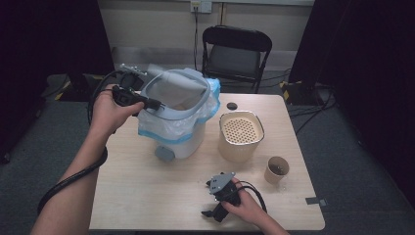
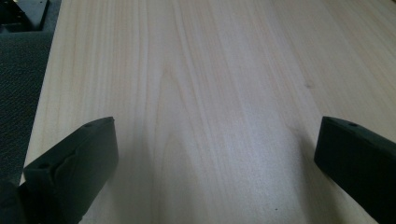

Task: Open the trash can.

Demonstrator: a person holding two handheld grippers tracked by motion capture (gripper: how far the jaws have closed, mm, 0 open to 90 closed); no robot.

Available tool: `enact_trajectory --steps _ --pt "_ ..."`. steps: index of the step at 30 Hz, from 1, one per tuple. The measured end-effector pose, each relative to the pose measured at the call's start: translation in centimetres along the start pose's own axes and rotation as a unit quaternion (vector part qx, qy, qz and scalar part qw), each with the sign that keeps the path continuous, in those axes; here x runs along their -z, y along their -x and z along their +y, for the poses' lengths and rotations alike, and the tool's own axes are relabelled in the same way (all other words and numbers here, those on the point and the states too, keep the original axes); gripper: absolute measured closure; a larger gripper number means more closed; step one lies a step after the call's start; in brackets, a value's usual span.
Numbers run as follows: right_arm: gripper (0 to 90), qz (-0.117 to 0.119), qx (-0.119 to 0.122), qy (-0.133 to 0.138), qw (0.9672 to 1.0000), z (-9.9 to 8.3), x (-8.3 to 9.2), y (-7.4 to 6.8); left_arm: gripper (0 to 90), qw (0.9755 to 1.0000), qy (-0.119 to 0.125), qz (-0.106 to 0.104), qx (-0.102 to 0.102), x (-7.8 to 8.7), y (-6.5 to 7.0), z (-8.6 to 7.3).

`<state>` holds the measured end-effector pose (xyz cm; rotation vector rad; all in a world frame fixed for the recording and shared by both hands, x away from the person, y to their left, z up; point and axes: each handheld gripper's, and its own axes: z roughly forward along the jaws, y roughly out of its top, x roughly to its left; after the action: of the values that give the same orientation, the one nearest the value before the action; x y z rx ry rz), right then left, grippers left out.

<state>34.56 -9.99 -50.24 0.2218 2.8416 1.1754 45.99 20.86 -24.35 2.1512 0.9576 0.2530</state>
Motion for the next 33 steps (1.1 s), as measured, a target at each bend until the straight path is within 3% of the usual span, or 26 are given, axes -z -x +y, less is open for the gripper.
enact_trajectory --steps 5,7,16,29,33 --pt "0.0 0.0 0.0 -0.001 1.0 0.0 0.0 0.0 90.0 1.0 0.005 -0.005 -0.002 0.3 0.1 -0.2" --pt "0.0 0.0 0.0 0.0 1.0 0.0 0.0 0.0 89.5 0.9997 0.017 -0.018 0.002 0.4 0.0 -0.5" --pt "0.0 -0.001 -0.001 0.0 1.0 0.0 0.0 0.0 79.6 0.9992 0.032 -0.026 -0.001 1.5 0.7 -1.7" --pt "0.0 -0.011 -0.01 0.001 0.9999 -0.1 0.0 -0.2 63.0 0.9985 0.034 -0.013 -0.04 1.4 1.1 -4.5" --pt "0.0 -0.011 -0.01 0.001 0.9999 -0.1 0.0 -0.2 56.4 0.9989 0.032 -0.012 -0.033 1.0 1.2 -5.0"
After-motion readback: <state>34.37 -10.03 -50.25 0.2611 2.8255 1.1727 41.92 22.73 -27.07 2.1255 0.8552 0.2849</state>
